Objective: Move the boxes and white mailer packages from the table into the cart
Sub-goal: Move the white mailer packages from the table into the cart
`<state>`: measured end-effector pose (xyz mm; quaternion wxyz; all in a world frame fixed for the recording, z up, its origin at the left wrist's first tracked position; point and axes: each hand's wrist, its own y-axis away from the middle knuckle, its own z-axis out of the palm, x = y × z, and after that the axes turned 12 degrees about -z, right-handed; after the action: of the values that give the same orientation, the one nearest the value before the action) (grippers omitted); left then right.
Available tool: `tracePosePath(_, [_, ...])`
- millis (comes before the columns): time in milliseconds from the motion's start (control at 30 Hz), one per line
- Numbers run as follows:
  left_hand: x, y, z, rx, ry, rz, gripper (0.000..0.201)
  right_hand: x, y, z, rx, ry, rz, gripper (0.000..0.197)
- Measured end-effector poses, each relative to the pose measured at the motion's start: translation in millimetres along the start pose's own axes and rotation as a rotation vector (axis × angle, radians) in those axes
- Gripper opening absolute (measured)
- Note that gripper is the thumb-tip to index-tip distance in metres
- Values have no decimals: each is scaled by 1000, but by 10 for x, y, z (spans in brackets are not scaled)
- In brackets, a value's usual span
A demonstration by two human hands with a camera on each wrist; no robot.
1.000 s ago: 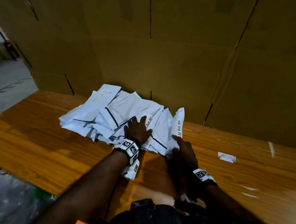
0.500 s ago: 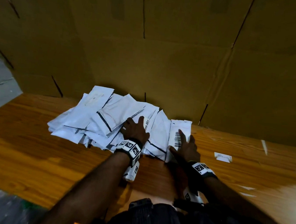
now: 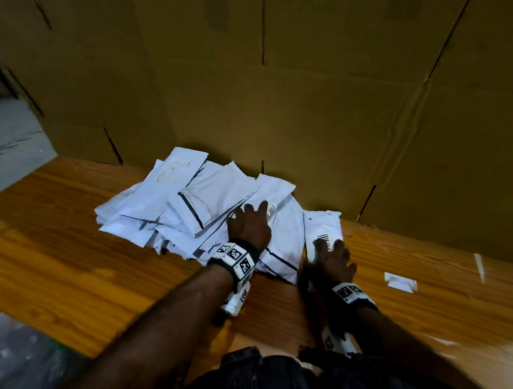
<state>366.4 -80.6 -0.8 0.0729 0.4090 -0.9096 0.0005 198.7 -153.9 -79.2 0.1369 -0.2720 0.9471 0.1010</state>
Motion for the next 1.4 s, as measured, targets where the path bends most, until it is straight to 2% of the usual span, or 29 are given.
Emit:
tracePosePath(100, [50,10,72,-162,-36,-38,62,2,-22,5,44,6,-8,69])
tracePosePath(233, [68,-83,68,-238,-54,-48,64,111,-32,2,-36,-45,24,82])
tracePosePath(333, [-13,-162,55,-179,-27,-54,66,147,-31,-32,-2,29,49,75])
tracePosePath(433, [-34,-174,79,-111,17,-54,73,159,-40,-50,48,-1,54,73])
tracePosePath(567, [43,-97,154,-217,-92,0,88,221,-17,-8,-39,-7,36,87])
tracePosePath(700, [68,-91,150,-217,-149,-13,84,225,16,-10,-65,-18,17,88])
tracePosePath(933, [192,69,-8,-44,90,3,79,290,144,-47,-15,1,-5,76])
tracePosePath(1033, [362,313,12,32,169,52,80,366,184,-85,-6,-44,46,76])
tracePosePath(1100, [478,485,94,32,228,63,80,433,238,-121,-1,-61,86,76])
tracePosePath(1200, [607,690,292,-90,274,51,79,535,369,-156,-2,-58,125,77])
tracePosePath(1300, [649,850,494,-208,222,57,73,644,496,-125,2,-23,118,81])
tracePosePath(1333, [793,1034,607,-266,196,80,72,826,675,-143,-15,-6,153,82])
tracePosePath(1400, [765,1076,694,-276,156,89,71,834,721,-122,-21,21,119,84])
